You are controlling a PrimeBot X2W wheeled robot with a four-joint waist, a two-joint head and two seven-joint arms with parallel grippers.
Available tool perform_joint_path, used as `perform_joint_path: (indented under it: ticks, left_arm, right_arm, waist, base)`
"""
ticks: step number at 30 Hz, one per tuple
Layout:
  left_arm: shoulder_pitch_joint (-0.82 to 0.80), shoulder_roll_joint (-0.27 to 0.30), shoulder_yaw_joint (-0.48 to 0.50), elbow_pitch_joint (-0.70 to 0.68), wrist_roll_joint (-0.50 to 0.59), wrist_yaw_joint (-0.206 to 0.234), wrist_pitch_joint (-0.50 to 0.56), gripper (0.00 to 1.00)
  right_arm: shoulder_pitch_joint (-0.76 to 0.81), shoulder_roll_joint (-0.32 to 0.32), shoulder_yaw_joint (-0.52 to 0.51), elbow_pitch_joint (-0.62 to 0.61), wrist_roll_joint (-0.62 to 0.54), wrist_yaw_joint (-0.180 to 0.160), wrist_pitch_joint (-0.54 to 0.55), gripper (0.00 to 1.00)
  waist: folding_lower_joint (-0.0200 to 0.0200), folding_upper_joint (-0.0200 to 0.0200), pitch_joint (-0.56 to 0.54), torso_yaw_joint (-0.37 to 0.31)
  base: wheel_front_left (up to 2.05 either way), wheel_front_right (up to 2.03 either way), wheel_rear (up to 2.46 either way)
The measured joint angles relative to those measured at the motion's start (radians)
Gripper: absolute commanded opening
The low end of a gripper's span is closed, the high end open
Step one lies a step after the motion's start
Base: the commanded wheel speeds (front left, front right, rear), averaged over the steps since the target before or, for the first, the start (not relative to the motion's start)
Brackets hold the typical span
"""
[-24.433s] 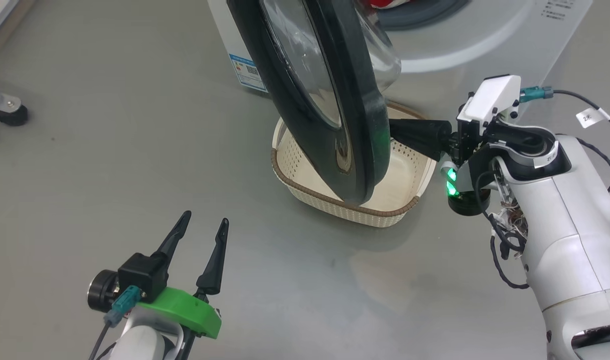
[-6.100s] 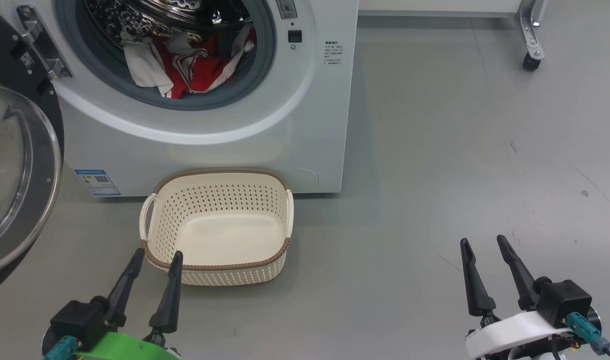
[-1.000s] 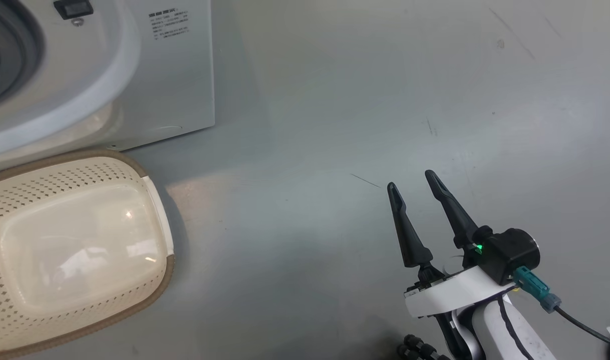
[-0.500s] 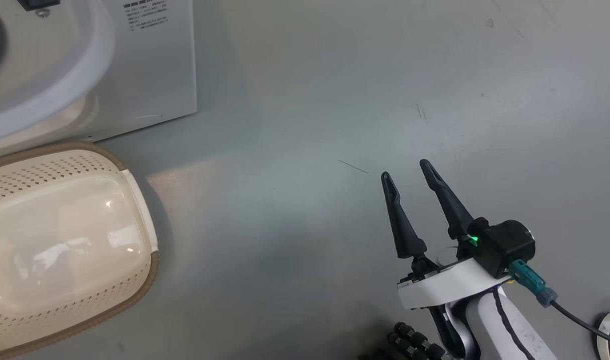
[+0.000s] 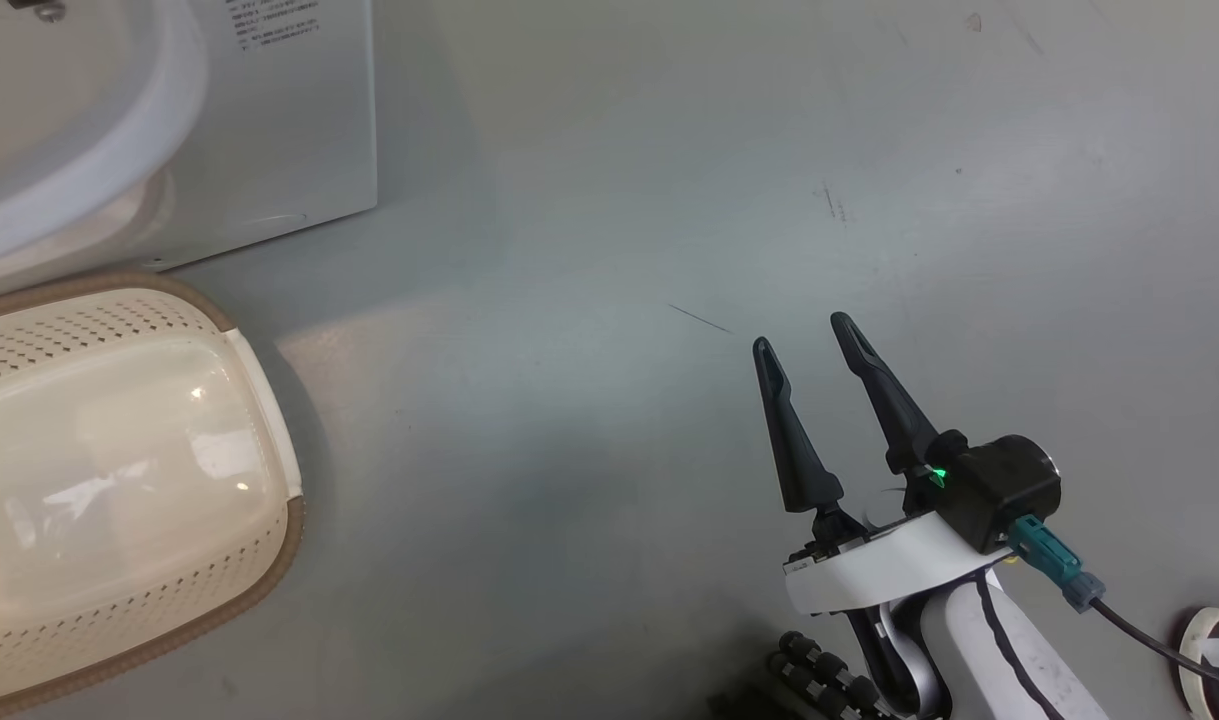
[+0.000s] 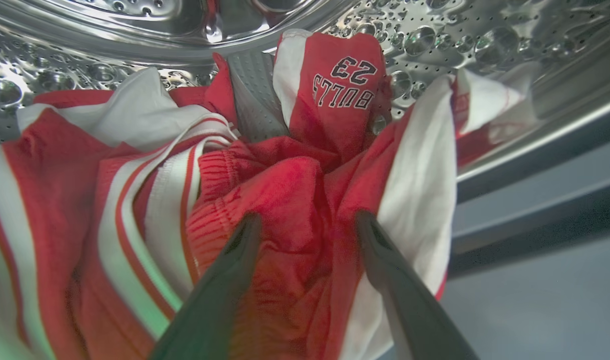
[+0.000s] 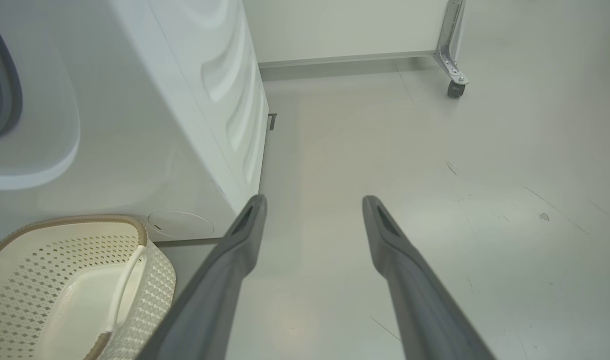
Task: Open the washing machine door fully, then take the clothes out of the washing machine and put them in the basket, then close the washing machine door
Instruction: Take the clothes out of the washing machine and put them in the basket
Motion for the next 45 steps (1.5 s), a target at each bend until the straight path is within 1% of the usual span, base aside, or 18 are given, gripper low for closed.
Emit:
perform_joint_path:
  ticks: [6, 8, 9, 10, 11, 15, 19, 25, 35, 39, 45]
  left_arm:
    - [-0.049, 0.005, -0.023, 0.03, 0.0, 0.0, 0.041, 1.0]
    - [-0.059, 0.002, -0.033, 0.037, 0.0, 0.0, 0.049, 1.0]
    - [-0.063, 0.002, -0.036, 0.041, -0.001, 0.0, 0.051, 0.85]
    - [-0.067, 0.002, -0.04, 0.044, -0.001, 0.0, 0.056, 0.23]
    - [-0.073, 0.002, -0.045, 0.047, -0.004, 0.0, 0.061, 0.0]
    - [-0.077, -0.001, -0.066, 0.048, -0.009, 0.0, 0.066, 0.0]
    - [-0.083, -0.001, -0.076, 0.053, -0.009, 0.0, 0.064, 0.0]
    - [-0.083, -0.019, -0.099, 0.077, -0.009, 0.0, 0.016, 0.0]
    - [-0.075, -0.08, -0.126, 0.091, -0.029, 0.0, -0.111, 0.0]
    - [-0.042, -0.108, -0.142, 0.105, -0.035, 0.0, -0.158, 0.0]
    - [0.0, -0.135, -0.17, 0.109, -0.047, 0.0, -0.235, 0.0]
  right_arm:
    - [-0.011, 0.0, 0.01, 0.0, 0.0, -0.001, 0.0, 1.0]
    - [-0.012, 0.0, 0.012, 0.0, 0.0, -0.008, 0.0, 1.0]
    - [-0.013, 0.0, 0.012, 0.0, 0.0, -0.008, 0.0, 1.0]
    - [-0.016, 0.0, 0.012, 0.0, 0.0, -0.009, 0.0, 1.0]
    - [-0.018, 0.0, 0.012, 0.0, 0.0, -0.009, 0.0, 1.0]
    - [-0.025, 0.0, 0.012, 0.0, 0.0, -0.016, 0.0, 1.0]
    - [-0.031, 0.0, 0.013, 0.0, 0.008, -0.016, 0.0, 1.0]
    - [-0.033, 0.0, 0.011, 0.006, 0.009, -0.018, 0.0, 1.0]
    - [-0.037, 0.0, -0.019, 0.023, 0.006, -0.019, 0.0, 1.0]
    - [-0.042, -0.001, -0.025, 0.039, -0.003, -0.018, 0.0, 1.0]
    - [-0.046, -0.001, -0.045, 0.063, -0.015, -0.016, 0.0, 1.0]
  waist:
    - [0.0, 0.0, 0.007, -0.001]
    - [0.0, 0.0, 0.008, -0.001]
    - [0.0, 0.0, 0.009, 0.0]
    - [0.0, 0.0, 0.009, 0.0]
    - [0.0, 0.0, 0.009, 0.0]
    - [0.0, 0.0, 0.008, 0.001]
    - [0.0, 0.0, 0.006, 0.004]
    - [0.0, 0.0, -0.009, 0.01]
    - [0.0, 0.0, -0.051, 0.043]
    - [0.0, 0.0, -0.076, 0.063]
    - [0.0, 0.0, -0.124, 0.094]
  base:
    - [0.0, 0.0, 0.0]
    - [0.0, 0.0, 0.0]
    - [0.0, 0.0, 0.0]
    - [0.0, 0.0, 0.0]
    - [0.0, 0.0, 0.0]
    - [0.0, 0.0, 0.0]
    - [0.0, 0.0, 0.0]
    - [0.0, 0.0, 0.0]
    - [0.0, 0.0, 0.0]
    - [0.0, 0.0, 0.0]
    - [0.0, 0.0, 0.0]
